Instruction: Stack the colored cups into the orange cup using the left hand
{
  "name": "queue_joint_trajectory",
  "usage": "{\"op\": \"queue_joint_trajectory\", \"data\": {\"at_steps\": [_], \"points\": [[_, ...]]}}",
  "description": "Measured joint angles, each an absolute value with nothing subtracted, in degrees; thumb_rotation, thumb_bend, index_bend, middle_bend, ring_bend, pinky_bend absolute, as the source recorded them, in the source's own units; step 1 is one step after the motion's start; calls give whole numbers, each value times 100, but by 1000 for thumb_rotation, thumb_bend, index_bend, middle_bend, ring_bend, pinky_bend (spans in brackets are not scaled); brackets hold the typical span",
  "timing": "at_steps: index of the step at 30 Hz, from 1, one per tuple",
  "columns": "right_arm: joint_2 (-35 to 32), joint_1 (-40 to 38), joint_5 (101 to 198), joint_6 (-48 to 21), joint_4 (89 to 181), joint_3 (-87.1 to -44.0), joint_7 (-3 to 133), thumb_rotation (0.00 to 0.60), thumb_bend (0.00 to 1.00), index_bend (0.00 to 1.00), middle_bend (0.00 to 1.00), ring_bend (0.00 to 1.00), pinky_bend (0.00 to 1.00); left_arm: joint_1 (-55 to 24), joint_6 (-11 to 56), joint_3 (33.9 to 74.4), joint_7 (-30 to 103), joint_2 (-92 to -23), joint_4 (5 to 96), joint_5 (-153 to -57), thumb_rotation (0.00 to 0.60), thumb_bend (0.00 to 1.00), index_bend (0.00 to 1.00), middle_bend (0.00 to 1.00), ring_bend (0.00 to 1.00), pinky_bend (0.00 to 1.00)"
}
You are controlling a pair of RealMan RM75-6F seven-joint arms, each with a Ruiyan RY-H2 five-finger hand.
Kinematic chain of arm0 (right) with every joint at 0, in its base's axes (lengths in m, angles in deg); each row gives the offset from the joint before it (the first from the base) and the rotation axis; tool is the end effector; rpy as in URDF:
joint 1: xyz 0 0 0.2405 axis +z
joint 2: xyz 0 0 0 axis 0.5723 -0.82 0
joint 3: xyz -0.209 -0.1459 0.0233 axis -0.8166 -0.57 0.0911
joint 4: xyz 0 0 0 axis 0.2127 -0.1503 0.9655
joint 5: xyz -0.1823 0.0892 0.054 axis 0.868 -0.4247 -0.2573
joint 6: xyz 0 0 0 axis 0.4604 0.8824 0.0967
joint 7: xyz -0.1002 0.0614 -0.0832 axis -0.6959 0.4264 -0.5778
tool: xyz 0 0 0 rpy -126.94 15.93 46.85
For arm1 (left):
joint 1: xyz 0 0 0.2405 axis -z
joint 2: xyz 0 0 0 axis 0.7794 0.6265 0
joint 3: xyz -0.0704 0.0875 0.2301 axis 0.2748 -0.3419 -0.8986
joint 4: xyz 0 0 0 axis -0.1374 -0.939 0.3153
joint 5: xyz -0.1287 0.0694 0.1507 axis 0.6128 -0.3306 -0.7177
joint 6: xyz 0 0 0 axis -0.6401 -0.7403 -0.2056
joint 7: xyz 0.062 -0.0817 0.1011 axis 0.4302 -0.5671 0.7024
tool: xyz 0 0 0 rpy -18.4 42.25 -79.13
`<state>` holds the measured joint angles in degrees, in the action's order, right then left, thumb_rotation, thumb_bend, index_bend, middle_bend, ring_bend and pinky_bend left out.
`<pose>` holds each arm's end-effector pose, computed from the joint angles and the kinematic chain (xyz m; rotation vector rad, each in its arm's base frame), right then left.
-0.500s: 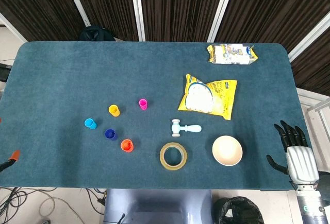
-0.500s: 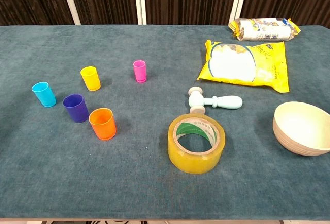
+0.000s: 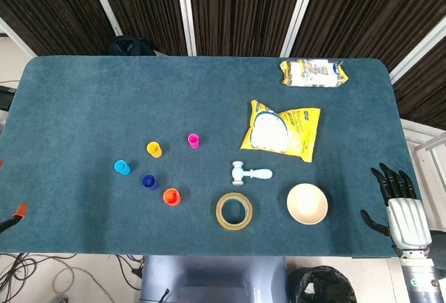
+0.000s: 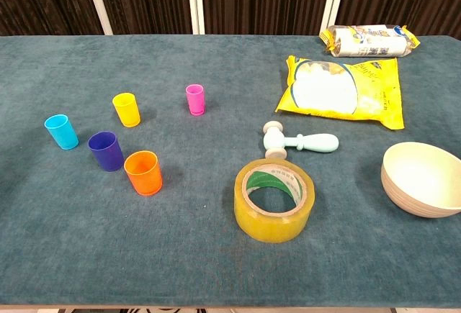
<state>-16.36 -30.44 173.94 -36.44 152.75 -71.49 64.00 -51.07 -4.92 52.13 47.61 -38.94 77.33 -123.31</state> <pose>-0.2994 -0.1835 0.1423 1.3431 -0.9176 1.0097 -0.3057 0.1635 0.1734 -1.1736 -0.8379 -0.8177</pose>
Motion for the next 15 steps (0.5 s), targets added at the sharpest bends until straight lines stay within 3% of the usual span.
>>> {"op": "queue_joint_trajectory", "data": {"at_steps": [15], "points": [[-1642, -3042, 17393, -3629, 15284, -7156, 6385, 600, 324, 89, 45, 96, 3, -5056, -344, 5138, 4724, -3813, 7666, -12429, 600, 166, 0, 0, 0, 40]]}}
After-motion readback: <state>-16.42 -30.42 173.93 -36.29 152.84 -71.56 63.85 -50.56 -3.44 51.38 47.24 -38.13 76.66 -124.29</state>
